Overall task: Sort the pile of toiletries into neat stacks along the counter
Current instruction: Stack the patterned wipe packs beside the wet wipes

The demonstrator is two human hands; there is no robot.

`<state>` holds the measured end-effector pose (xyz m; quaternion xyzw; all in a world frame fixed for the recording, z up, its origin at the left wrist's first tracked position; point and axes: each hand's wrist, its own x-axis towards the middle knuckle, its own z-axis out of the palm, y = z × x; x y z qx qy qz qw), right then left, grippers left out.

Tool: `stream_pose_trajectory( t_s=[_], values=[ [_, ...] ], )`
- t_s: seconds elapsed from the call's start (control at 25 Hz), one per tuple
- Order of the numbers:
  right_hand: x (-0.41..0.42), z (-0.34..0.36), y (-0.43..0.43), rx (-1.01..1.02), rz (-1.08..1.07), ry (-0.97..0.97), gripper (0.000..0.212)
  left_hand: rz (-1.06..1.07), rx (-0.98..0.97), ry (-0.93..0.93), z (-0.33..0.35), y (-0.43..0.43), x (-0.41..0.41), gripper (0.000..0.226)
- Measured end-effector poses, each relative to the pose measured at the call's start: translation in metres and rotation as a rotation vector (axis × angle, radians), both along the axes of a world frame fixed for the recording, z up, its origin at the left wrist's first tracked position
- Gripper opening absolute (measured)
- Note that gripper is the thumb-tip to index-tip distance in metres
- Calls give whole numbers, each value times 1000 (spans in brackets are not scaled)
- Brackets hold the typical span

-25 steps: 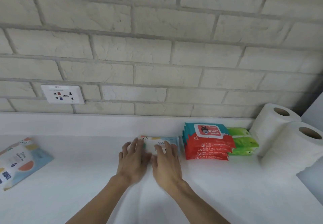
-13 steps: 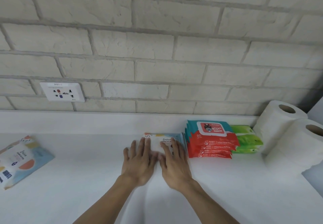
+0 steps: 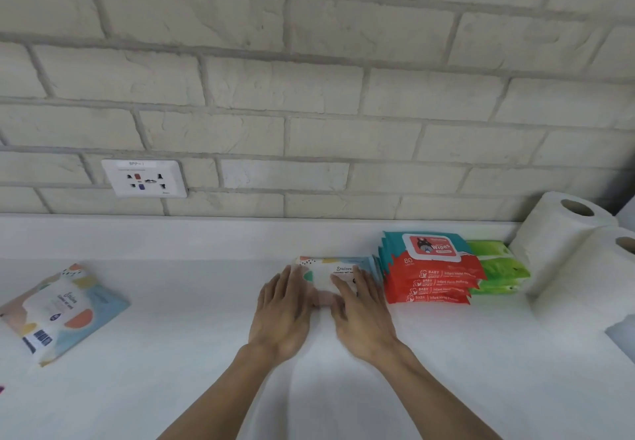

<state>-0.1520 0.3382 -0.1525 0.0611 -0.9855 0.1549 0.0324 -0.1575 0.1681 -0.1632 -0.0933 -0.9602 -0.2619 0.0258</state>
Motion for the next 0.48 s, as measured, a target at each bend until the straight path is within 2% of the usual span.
stream_pose_trajectory(
  t_s=[0.12,0.2,0.32,0.48],
  values=[
    [10,13,-19,-82,-16,-4,47,-5,143,-8,8,-19,9,57],
    [21,20,-43,-171,9,23,43,1,172,18,12,-42,20,53],
    [32,27,-89,-339,75,77,34,8,156,91,23,-86,35,47],
    [43,35,-162,-472,167,46,30,62,57,166,39,-161,47,60]
  ],
)
